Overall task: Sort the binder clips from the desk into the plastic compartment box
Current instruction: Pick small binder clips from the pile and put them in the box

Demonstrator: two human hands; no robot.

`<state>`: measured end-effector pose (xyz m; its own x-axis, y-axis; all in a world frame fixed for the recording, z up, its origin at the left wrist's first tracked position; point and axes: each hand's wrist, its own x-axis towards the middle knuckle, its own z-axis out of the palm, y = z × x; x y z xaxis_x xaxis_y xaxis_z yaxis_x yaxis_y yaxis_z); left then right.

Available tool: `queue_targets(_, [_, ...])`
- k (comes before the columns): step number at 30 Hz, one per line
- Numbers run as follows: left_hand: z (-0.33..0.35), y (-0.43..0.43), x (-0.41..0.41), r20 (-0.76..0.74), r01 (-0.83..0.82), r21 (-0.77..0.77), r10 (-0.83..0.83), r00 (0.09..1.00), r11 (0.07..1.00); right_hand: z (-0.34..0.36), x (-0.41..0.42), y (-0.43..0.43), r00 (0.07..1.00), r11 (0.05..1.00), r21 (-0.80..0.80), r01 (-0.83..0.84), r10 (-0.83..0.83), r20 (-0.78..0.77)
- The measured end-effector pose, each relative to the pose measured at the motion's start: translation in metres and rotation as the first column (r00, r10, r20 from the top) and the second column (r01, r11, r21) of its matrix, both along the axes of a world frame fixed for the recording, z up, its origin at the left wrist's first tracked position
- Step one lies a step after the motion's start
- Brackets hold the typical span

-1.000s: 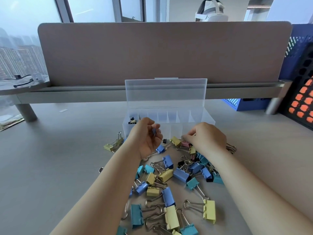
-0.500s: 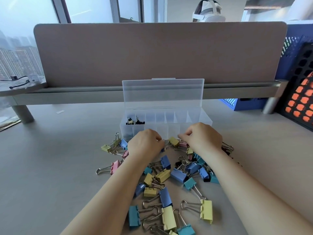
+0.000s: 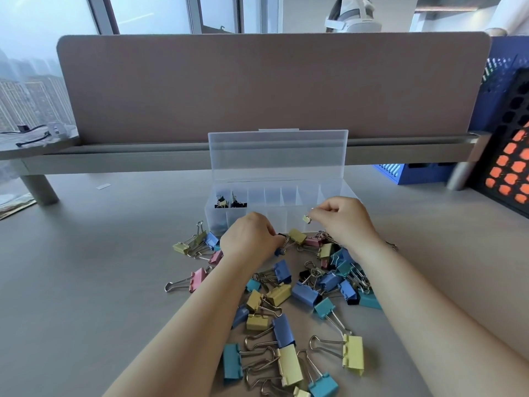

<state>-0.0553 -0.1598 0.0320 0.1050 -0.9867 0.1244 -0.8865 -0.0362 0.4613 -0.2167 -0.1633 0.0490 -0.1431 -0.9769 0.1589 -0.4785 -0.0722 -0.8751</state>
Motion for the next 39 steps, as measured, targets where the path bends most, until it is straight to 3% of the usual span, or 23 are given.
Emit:
queue_targets(6, [0.000, 0.001, -0.005, 0.015, -0.004, -0.012, 0.004, 1.000, 1.000, 0.010, -0.005, 0.000, 0.955, 0.987, 0.142, -0.079, 0.033, 0.296])
queue_targets(7, [-0.001, 0.001, -0.005, 0.017, -0.003, -0.014, 0.003, 1.000, 1.000, 0.011, -0.007, -0.002, 0.908, 0.977, 0.172, -0.127, 0.045, 0.417])
queue_targets(9, [-0.001, 0.001, -0.006, 0.010, -0.003, -0.010, 0.003, 1.000, 1.000, 0.013, -0.010, -0.003, 0.729, 0.945, 0.228, -0.235, 0.017, 0.684])
queue_targets(11, [-0.001, 0.000, -0.006, -0.004, 0.002, -0.002, -0.002, 1.000, 1.000, 0.015, -0.016, -0.001, 0.554, 0.914, 0.256, -0.316, -0.042, 0.832])
queue_targets(14, [0.000, 0.002, -0.006, -0.044, 0.013, 0.006, -0.012, 0.999, 1.000, 0.014, -0.021, 0.001, 0.505, 0.895, 0.287, -0.341, -0.083, 0.859])
queue_targets(16, [0.001, 0.003, -0.005, -0.054, 0.033, 0.011, -0.032, 0.998, 0.999, 0.015, -0.023, 0.003, 0.590, 0.899, 0.293, -0.325, -0.049, 0.806])
queue_targets(17, [0.001, 0.004, -0.004, -0.053, 0.051, 0.008, -0.051, 0.997, 0.999, 0.015, -0.023, 0.004, 0.685, 0.909, 0.285, -0.303, -0.001, 0.729])
queue_targets(19, [0.006, 0.005, -0.002, -0.105, 0.092, -0.008, -0.093, 0.990, 0.996, 0.018, -0.022, 0.009, 0.920, 0.943, 0.251, -0.221, 0.116, 0.375])
queue_targets(21, [0.017, 0.004, -0.001, -0.292, 0.127, -0.024, -0.129, 0.948, 0.992, 0.022, -0.022, 0.017, 0.983, 0.966, 0.187, -0.181, 0.186, -0.009])
queue_targets(23, [0.032, 0.006, -0.001, -0.568, 0.135, 0.018, -0.101, 0.817, 0.991, 0.026, -0.024, 0.025, 0.932, 0.957, 0.175, -0.230, 0.268, -0.244])
queue_targets(24, [0.038, 0.007, -0.001, -0.714, 0.146, 0.066, -0.055, 0.698, 0.987, 0.028, -0.025, 0.031, 0.891, 0.948, 0.200, -0.249, 0.305, -0.337])
queue_targets(26, [0.047, 0.013, -0.002, -0.926, 0.237, 0.163, 0.066, 0.371, 0.958, 0.029, -0.025, 0.040, 0.816, 0.927, 0.268, -0.262, 0.361, -0.451])
queue_targets(28, [0.048, 0.020, -0.001, -0.975, 0.347, 0.206, 0.164, 0.147, 0.915, 0.029, -0.024, 0.048, 0.772, 0.909, 0.314, -0.274, 0.403, -0.492])
queue_targets(30, [0.047, 0.028, 0.002, -0.975, 0.416, 0.220, 0.207, 0.077, 0.883, 0.030, -0.021, 0.054, 0.739, 0.895, 0.338, -0.290, 0.434, -0.516])
queue_targets(34, [0.039, 0.039, 0.010, -0.964, 0.439, 0.247, 0.263, 0.026, 0.864, 0.028, -0.010, 0.060, 0.671, 0.864, 0.375, -0.335, 0.498, -0.548])
queue_targets(39, [0.031, 0.047, 0.017, -0.954, 0.325, 0.301, 0.281, 0.109, 0.896, 0.025, 0.000, 0.063, 0.591, 0.875, 0.333, -0.351, 0.483, -0.646])
